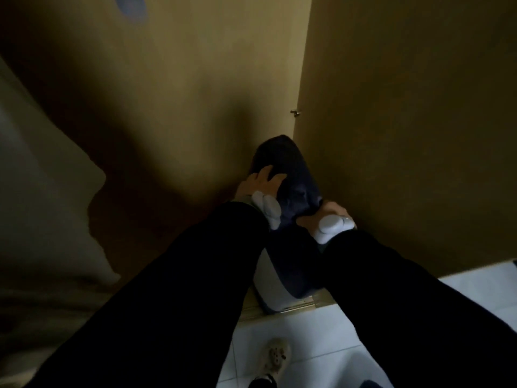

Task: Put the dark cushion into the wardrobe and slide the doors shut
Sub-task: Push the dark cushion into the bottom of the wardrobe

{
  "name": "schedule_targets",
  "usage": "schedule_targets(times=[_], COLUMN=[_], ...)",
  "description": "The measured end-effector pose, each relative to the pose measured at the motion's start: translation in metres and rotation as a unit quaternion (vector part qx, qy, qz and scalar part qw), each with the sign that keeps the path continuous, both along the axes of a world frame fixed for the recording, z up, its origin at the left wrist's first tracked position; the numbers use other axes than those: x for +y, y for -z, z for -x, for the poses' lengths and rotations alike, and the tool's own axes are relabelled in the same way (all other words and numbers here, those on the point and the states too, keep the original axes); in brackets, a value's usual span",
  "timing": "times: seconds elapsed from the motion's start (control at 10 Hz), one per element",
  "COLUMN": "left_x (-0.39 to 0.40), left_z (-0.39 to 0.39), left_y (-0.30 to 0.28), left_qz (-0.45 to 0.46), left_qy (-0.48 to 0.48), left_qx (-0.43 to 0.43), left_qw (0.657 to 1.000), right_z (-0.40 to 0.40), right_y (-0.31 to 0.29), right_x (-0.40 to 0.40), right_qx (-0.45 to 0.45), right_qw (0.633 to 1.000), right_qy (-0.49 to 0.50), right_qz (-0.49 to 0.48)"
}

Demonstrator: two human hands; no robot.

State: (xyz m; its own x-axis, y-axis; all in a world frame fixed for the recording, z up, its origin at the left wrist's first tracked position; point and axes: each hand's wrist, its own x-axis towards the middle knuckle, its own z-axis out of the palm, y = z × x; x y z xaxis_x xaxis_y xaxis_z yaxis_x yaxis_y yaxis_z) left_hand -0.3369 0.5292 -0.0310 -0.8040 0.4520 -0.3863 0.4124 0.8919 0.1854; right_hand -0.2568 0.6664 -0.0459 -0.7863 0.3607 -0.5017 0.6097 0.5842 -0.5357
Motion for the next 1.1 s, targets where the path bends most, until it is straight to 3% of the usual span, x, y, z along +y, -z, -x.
schedule_targets(times=[0.3, 0.6, 0.7, 0.8, 1.1], left_x=[0.016, 0.028, 0.031, 0.021, 0.008], left_z=[0.033, 0.018, 0.004, -0.008, -0.069], left_y=[0.037, 0.039, 0.029, 0.017, -0.056], left_qz=[-0.048, -0.052, -0.058, -0.042, -0.094], left_qy=[-0.055, -0.037, -0.023, 0.002, -0.098], left_qx=[-0.113, -0.206, -0.146, -0.018, 0.187], left_qw=[0.991, 0.976, 0.987, 0.999, 0.973], right_z=[0.057, 0.068, 0.057, 0.051, 0.005], right_y=[0.037, 0.027, 0.022, 0.008, -0.074], right_x=[0.006, 0.019, 0.027, 0.024, 0.017], right_qx=[-0.001, -0.029, -0.032, -0.038, 0.116], right_qw=[0.999, 0.997, 0.995, 0.987, 0.984], right_qy=[0.019, 0.015, 0.000, 0.036, -0.065], right_qz=[0.040, -0.071, -0.094, -0.150, -0.122])
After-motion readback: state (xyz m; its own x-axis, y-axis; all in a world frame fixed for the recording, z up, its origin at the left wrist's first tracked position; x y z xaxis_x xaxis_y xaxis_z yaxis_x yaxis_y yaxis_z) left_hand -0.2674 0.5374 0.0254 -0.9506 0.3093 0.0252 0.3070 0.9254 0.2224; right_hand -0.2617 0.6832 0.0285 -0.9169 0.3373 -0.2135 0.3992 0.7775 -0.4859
